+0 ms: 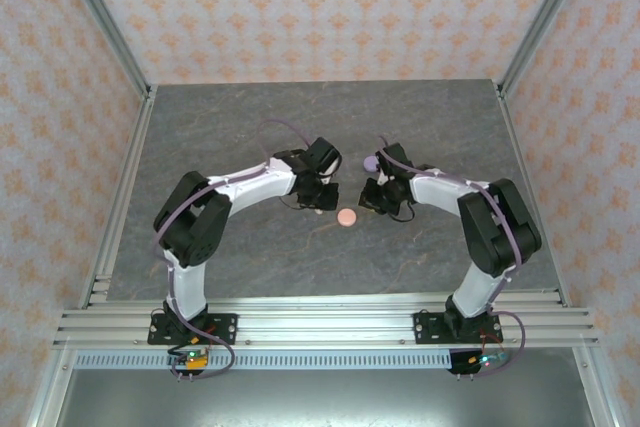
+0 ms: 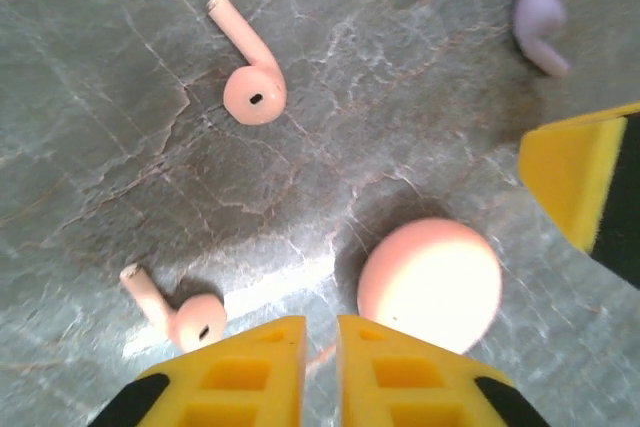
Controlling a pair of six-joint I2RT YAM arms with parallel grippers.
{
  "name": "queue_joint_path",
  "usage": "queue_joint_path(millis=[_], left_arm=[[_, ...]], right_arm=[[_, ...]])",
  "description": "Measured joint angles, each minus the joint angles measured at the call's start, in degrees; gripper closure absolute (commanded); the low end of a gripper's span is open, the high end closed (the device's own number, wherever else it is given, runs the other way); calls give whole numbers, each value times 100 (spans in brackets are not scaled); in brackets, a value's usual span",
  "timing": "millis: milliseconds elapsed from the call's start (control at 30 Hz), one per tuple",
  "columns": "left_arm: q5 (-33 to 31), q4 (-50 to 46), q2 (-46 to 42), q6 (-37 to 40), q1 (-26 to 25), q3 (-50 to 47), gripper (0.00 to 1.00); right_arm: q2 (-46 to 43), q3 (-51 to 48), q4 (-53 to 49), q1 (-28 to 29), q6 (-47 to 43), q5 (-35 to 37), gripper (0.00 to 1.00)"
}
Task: Insert wireless bluetooth earbuds into charging case
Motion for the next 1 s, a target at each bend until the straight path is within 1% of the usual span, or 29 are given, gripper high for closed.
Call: queue_joint_path(millis=[100,133,267,333,467,633,800,1000], left_arm=[[195,343,-407,-179,109,-372,63],[308,522,-525,-284,175,-535,62],[748,1204,-686,-686,402,-1084,59],[896,1399,-673,-837,428,-1233,59],[1204,1849,-636,-1141,411,-1401,58],[1384,2199,-533,-1342,413,-1436,57],[1440,2273,-461,-1445,411,-1552,54],[1447,2291,-461,-1469,409,-1609,50]], right_arm=[[-234,-13,-55,-39,-96,-68,77],[-337,-55,-17,-72,-125,-138,75],[-704,-433,306,-229,-98,-555,68],[-758,-623,459,-278,-55,-745,66],[-761,-949,761,-284,70,-1064,65],[-717,-1132,1145,-284,289,-1349,65],[-551,-1134,1486,-284,448,-1572,68],[-413,-1134,1561,-271,501,-1615,69]])
